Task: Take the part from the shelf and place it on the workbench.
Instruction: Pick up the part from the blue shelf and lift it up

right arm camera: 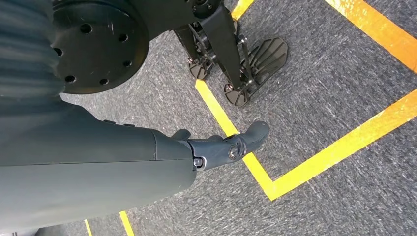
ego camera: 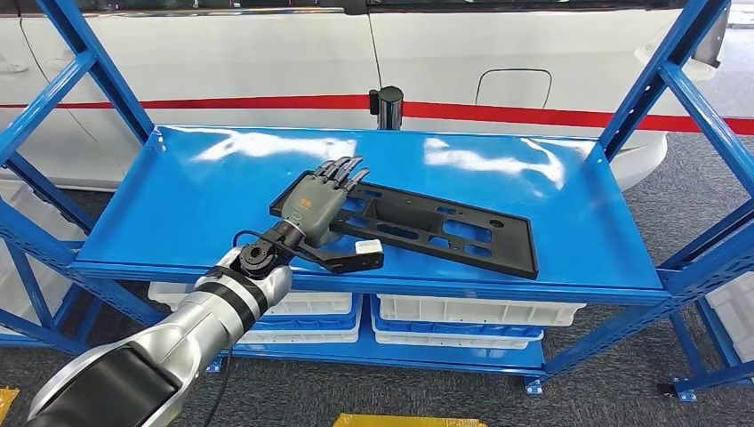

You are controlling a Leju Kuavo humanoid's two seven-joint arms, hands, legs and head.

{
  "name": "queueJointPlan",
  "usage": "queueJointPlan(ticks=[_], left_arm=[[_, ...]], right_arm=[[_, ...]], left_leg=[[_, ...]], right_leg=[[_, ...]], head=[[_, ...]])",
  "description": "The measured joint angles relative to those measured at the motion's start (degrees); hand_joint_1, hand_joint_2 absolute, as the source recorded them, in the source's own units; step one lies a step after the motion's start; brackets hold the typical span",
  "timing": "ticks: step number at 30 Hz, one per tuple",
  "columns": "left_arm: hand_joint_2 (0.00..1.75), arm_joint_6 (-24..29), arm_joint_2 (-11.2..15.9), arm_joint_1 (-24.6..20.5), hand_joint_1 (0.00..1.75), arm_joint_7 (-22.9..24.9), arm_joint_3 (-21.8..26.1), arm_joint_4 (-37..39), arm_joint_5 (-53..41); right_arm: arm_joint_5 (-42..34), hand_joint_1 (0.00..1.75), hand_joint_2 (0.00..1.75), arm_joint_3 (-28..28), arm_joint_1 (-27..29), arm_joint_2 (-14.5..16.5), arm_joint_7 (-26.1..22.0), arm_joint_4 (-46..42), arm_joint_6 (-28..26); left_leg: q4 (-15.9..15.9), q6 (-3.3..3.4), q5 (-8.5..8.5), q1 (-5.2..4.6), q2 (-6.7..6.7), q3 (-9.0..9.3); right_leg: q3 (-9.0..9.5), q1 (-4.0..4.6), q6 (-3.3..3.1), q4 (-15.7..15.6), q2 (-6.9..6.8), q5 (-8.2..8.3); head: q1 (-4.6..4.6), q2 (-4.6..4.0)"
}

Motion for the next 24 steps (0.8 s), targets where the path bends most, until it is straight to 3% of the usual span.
queueJointPlan(ticks=[24], left_arm=[[1.75,-0.2,-2.8,-0.3,0.00,-1.9,0.0,1.8,1.3]], right_arm=[[0.0,0.00,1.75,0.5,-0.2,0.0,0.2,0.0,0.2]], left_leg=[[0.0,0.00,0.00,-0.01,0.00,-0.01]], right_leg=[[-0.01,-0.01,0.00,0.0,0.00,0.00]], head=[[-0.01,0.00]])
